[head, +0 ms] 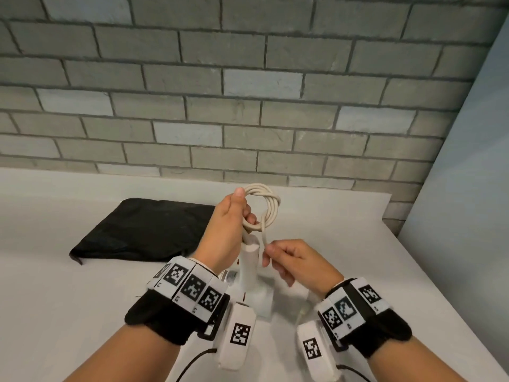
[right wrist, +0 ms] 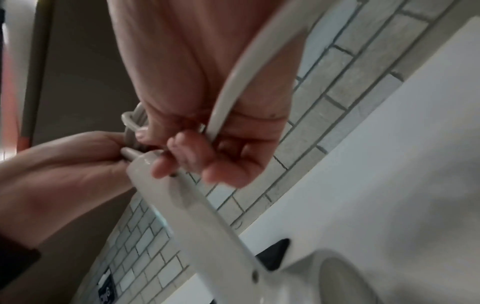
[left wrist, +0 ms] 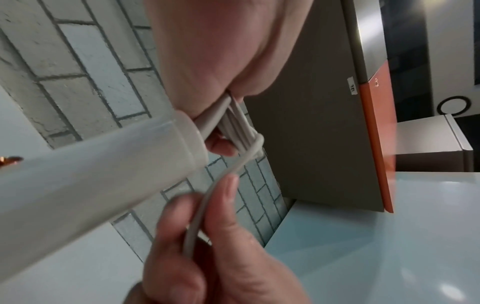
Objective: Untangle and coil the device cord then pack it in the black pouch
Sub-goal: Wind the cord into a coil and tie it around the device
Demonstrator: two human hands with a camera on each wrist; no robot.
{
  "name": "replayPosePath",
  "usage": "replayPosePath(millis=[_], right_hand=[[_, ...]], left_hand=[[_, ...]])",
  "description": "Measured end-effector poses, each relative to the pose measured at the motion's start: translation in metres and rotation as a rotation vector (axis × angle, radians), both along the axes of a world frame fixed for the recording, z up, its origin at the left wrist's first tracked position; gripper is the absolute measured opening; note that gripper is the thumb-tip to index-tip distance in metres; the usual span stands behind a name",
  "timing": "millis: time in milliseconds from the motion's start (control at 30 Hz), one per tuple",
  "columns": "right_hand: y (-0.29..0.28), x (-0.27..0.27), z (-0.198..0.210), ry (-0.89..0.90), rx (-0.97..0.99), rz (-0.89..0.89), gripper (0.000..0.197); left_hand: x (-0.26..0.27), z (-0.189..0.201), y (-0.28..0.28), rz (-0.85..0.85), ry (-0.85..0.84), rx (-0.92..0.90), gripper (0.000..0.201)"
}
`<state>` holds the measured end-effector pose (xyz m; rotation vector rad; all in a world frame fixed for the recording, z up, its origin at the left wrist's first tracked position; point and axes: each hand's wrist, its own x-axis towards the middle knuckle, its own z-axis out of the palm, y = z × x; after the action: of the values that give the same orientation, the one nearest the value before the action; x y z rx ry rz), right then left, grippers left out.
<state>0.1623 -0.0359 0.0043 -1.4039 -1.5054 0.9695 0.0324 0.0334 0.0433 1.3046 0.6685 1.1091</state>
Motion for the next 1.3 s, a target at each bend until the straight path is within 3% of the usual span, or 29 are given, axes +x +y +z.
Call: replayPosePath(millis=[67,133,333,500,567,633,733,1000,1067,1167,1233,1300], right_hand=[[0.006,0.005,0.006,-0.126,0.001,-0.07,0.032],[0.012,0.008,0.012,-0.136,0.007,-0.102,0.029],[0.018,0.002,0.027,0.172,0.047,0.026,0.019],[0.022,0.003,0.028,0.625,-0.045,0.07,0.029],[0.021,0.005,0.03,0.724,-0.07,0.121,0.042],[0.019,0.006,0.035,0.608,-0.031,0.153,0.049],[0.012,0.006,0.037,0.4,0.069,0.08,0.023],[0.009,0.007,0.034,0.493,0.183,0.04,0.019],[0.011,0.007,0.033,0.304,0.3,-0.102,0.02],[0.013,0.009,0.032,-0.284,0.652,-0.422,0.023],[0.011,0.006,0.034,-0.636,0.834,-0.446,0.015],[0.01,0.001,0.037,-0.808,0.874,-0.447,0.008]], left_hand=[[-0.001,0.001,0.001,-0.076,-0.007,-0.046,0.041],[-0.002,0.005,0.0,-0.138,-0.008,-0.076,0.041],[-0.006,0.016,-0.011,-0.274,0.286,0.076,0.034],[-0.008,0.02,-0.015,-0.218,0.426,0.303,0.027],[-0.007,0.019,-0.014,-0.171,0.503,0.414,0.027],[-0.005,0.017,-0.013,-0.12,0.527,0.465,0.027],[-0.004,0.019,-0.014,-0.088,0.481,0.402,0.026],[0.0,0.019,-0.011,-0.063,0.625,0.367,0.045],[-0.001,0.02,-0.014,-0.071,0.636,0.346,0.042],[0.0,0.019,-0.019,-0.055,0.626,0.362,0.042],[0.002,0.017,-0.018,-0.024,0.642,0.403,0.044],[0.004,0.016,-0.016,0.001,0.656,0.417,0.045]])
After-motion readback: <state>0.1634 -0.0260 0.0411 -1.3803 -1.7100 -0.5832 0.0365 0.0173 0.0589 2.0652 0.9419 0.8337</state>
